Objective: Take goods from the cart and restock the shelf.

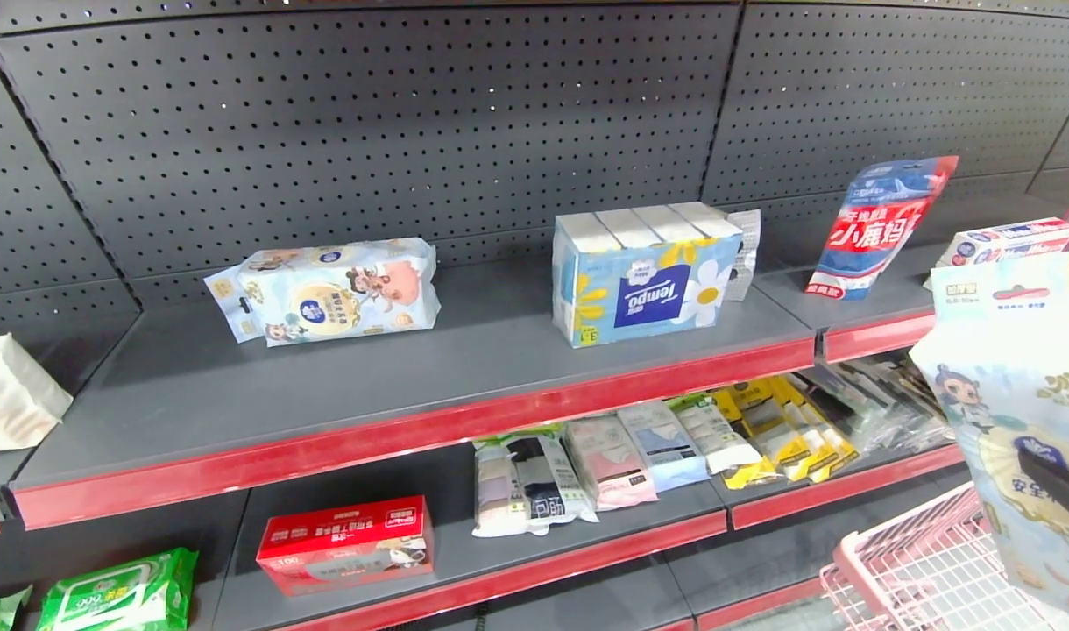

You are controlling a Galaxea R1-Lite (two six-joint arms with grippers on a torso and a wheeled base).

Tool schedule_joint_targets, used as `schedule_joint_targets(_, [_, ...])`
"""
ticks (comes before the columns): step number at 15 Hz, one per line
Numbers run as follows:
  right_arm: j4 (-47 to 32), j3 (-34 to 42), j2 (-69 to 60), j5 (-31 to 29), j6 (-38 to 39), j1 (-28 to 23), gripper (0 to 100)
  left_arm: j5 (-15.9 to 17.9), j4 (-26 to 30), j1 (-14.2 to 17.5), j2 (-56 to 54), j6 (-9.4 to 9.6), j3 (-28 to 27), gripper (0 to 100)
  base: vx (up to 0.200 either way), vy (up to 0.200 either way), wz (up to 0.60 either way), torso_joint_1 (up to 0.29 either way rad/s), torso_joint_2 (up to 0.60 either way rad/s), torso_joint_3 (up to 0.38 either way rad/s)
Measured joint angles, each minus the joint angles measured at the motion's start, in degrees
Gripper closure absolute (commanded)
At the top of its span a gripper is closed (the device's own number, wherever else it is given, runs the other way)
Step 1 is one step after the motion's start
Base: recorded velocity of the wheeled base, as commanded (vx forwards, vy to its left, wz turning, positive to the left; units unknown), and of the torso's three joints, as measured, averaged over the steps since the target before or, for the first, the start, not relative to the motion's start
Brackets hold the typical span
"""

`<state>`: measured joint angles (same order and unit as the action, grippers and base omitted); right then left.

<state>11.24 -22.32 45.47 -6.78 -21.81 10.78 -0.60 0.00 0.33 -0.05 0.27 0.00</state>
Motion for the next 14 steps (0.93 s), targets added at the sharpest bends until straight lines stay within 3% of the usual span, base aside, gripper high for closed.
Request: schedule_joint_targets(14, [0.0, -2.3, 2.0, 0.1, -1.3, 0.0, 100, 0.0, 0.0, 0.0, 0.0, 0.05, 0.0, 0, 0.000, 0.000, 0.00, 0.172, -0.36, -0.196])
